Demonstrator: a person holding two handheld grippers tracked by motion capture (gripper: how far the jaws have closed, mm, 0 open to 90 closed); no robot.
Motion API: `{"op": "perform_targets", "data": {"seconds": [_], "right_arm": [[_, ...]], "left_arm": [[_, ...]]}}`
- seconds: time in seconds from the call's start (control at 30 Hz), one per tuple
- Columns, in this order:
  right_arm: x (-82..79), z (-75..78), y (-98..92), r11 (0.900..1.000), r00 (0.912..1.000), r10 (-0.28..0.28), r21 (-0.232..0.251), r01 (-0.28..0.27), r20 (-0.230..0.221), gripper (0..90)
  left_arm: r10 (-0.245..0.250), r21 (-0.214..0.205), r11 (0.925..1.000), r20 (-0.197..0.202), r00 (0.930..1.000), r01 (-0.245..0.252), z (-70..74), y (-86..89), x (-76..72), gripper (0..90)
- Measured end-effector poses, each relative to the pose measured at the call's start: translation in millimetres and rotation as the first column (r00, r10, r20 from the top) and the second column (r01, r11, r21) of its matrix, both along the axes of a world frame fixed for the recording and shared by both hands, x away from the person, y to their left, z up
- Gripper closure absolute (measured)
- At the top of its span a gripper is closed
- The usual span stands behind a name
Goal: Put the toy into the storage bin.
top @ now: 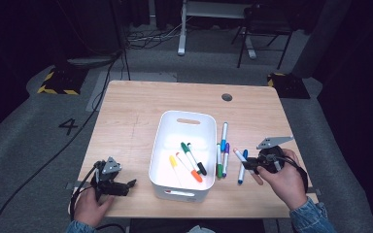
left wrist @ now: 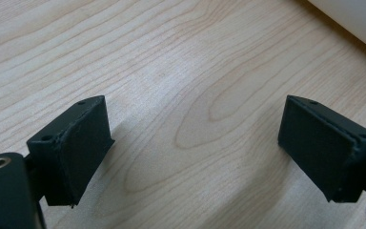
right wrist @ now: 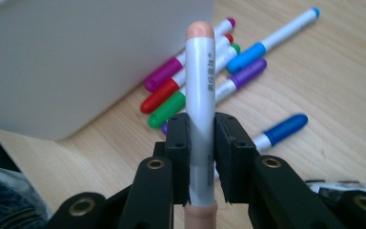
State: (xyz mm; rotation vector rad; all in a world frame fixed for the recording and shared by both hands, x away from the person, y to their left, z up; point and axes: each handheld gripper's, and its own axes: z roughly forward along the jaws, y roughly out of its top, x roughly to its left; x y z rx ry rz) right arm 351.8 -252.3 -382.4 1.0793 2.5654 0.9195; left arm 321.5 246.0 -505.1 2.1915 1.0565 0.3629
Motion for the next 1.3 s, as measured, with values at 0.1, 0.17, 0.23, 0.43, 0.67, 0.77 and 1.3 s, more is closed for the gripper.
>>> {"op": "perform_targets", "data": {"seconds": [0.1, 0.17, 0.23, 0.43, 0.67, 0.77, 1.3], "right_arm": [[-1.5, 14.4, 7.0, 0.9997, 0.9997, 0.024, 0.007, -0.024, 0.011, 76.7], [-2.0, 22.4, 11.6, 0.999, 0.999, 0.04, 0.017, -0.04, 0.018, 76.7], [-2.6, 29.6, 16.1, 0.9984, 0.9982, 0.054, 0.017, -0.055, 0.027, 76.7], [-2.7, 44.8, 29.3, 0.9959, 0.9953, 0.087, 0.023, -0.088, 0.042, 76.7], [-0.8, 57.0, 39.5, 0.9922, 0.9914, 0.12, 0.028, -0.121, 0.053, 76.7], [0.6, 61.4, 45.0, 0.9897, 0.9888, 0.138, 0.03, -0.14, 0.055, 76.8], [11.1, 75.5, 96.2, 0.9665, 0.9654, 0.256, 0.005, -0.256, 0.049, 76.7]], "left_arm": [[0.0, 0.0, 1.0, 0.0, 1.0, 0.0, 0.0, 0.0, 0.0, 10.8], [0.0, 0.0, 1.0, 0.0, 1.0, 0.0, 0.0, 0.0, 0.0, 10.9], [0.0, 0.0, 1.0, 0.0, 1.0, 0.0, 0.0, 0.0, 0.0, 10.8], [0.001, 0.0, 1.0, -0.001, 1.0, -0.001, 0.0, 0.0, -0.1, 10.9], [0.0, 0.0, 1.0, 0.0, 1.0, 0.0, 0.0, 0.0, 0.0, 10.9], [0.002, -0.001, 1.0, -0.004, 1.0, -0.002, 0.0, -0.1, -0.3, 10.8], [0.0, 0.0, 1.0, 0.0, 1.0, 0.0, 0.0, 0.0, 0.0, 10.9]]}}
